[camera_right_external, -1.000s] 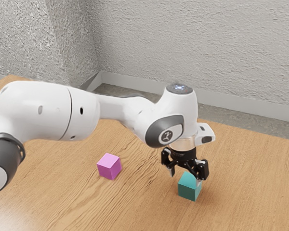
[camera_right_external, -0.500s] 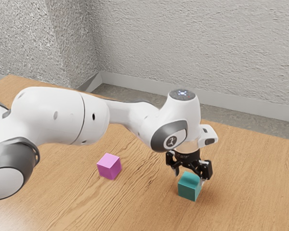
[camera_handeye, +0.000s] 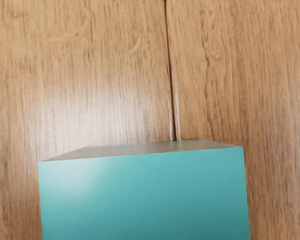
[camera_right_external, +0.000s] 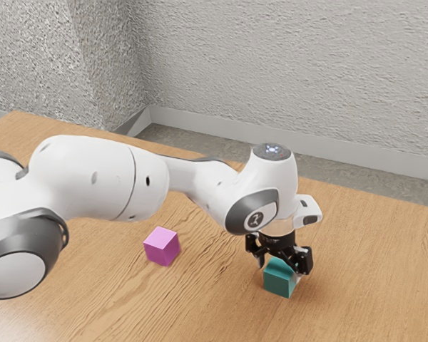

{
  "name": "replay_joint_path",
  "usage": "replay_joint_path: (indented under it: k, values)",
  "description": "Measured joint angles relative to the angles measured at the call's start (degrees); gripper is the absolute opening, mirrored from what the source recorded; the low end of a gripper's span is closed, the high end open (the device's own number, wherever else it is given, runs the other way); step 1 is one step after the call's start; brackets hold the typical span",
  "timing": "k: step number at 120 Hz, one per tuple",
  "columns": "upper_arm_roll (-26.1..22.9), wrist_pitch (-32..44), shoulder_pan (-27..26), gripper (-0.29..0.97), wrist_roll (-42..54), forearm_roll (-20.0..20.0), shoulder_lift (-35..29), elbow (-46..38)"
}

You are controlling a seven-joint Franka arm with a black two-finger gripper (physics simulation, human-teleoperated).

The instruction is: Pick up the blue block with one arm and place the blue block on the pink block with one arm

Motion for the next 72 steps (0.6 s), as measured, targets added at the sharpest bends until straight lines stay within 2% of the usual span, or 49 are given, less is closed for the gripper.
replay_joint_path:
  k: [49, 58, 72]
  values:
    - [-0.1, 0.8, 0.4, 0.65, 1.3, -0.1, 2.2, 1.6]
    - [-0.1, 0.9, 0.4, 0.61, 1.5, -0.2, 2.5, 1.6]
    - [-0.1, 0.9, 0.4, 0.45, 1.7, -0.3, 2.6, 1.6]
